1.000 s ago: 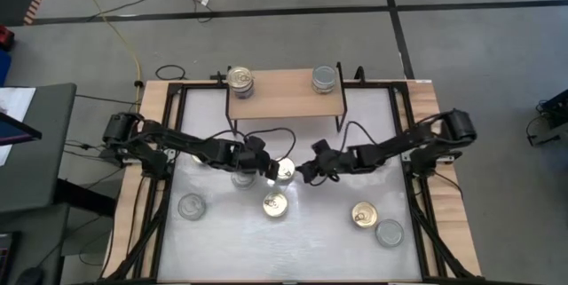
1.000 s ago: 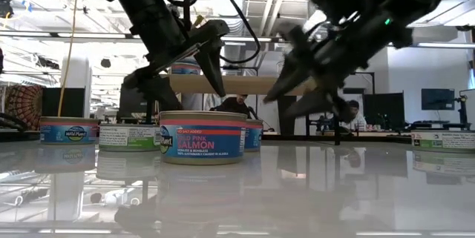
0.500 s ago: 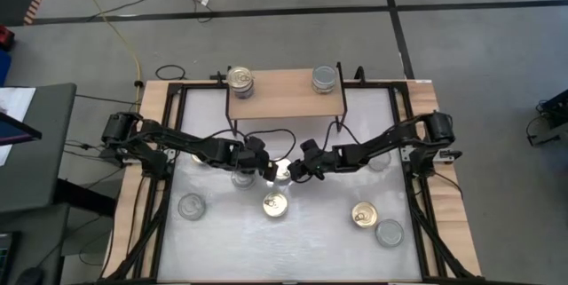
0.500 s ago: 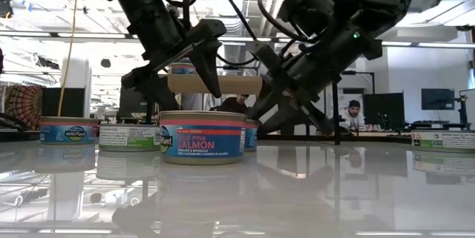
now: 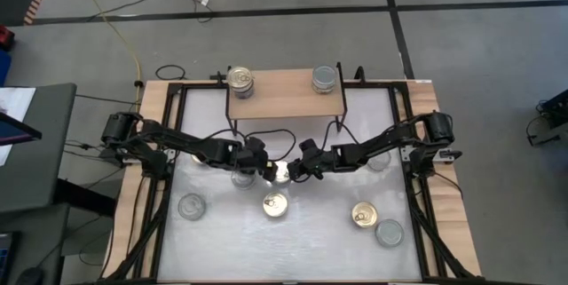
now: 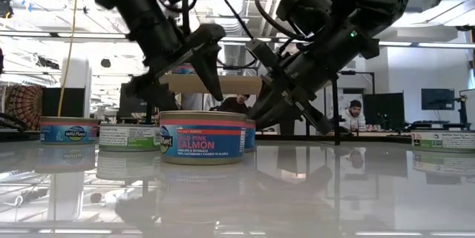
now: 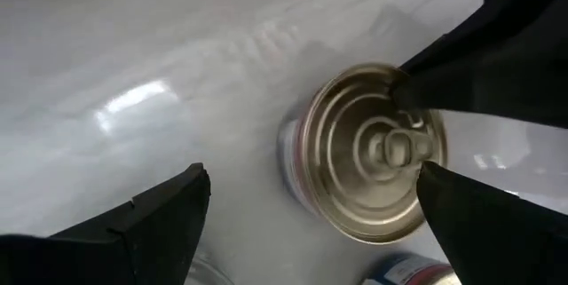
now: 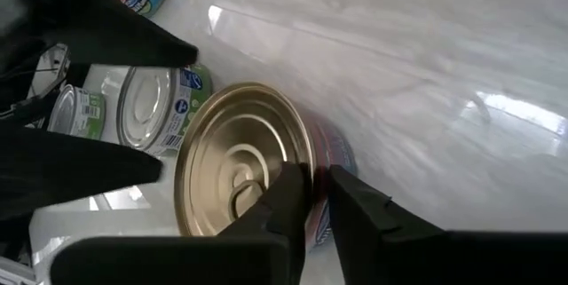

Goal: Stack canned seafood by type on shelf
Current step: Put the blue pink tuna can on the shelf aligned with the stacked blue pink tuna cans

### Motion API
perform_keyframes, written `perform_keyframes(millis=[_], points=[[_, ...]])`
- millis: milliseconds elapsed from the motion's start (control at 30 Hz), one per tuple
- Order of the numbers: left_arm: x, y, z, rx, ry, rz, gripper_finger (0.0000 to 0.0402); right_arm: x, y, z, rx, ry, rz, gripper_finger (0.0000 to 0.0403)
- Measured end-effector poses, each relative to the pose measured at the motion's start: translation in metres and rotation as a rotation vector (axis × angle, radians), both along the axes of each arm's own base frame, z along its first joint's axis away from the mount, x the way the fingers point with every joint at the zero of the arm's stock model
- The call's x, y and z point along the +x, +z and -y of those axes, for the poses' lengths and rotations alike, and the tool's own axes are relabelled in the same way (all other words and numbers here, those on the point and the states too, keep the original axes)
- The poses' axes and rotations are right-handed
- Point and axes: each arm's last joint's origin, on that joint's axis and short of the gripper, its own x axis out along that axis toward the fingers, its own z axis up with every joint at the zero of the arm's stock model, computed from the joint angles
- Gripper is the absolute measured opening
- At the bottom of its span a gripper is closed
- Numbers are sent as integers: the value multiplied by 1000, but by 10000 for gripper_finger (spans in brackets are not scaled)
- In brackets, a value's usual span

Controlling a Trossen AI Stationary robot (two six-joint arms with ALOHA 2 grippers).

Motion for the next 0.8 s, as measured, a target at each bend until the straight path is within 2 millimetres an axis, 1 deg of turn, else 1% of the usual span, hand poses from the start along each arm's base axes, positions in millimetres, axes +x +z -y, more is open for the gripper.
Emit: perform_keyframes(millis=[133, 233, 433, 600, 800], points=[[-4, -16, 1, -72, 12, 78, 382, -1, -1, 0, -1, 2, -15, 74], [-5, -21, 4, -95, 20, 130, 382, -2, -2, -1, -1, 6, -27, 74], [-6, -22, 6, -116, 33, 151, 382, -6, 3, -1, -5, 16, -59, 74], [-5, -21, 6, -162, 90, 171, 382, -9, 4, -1, -12, 23, -86, 69], [1, -15, 8, -202, 88, 271, 382, -10, 4, -3, -20, 32, -95, 58]])
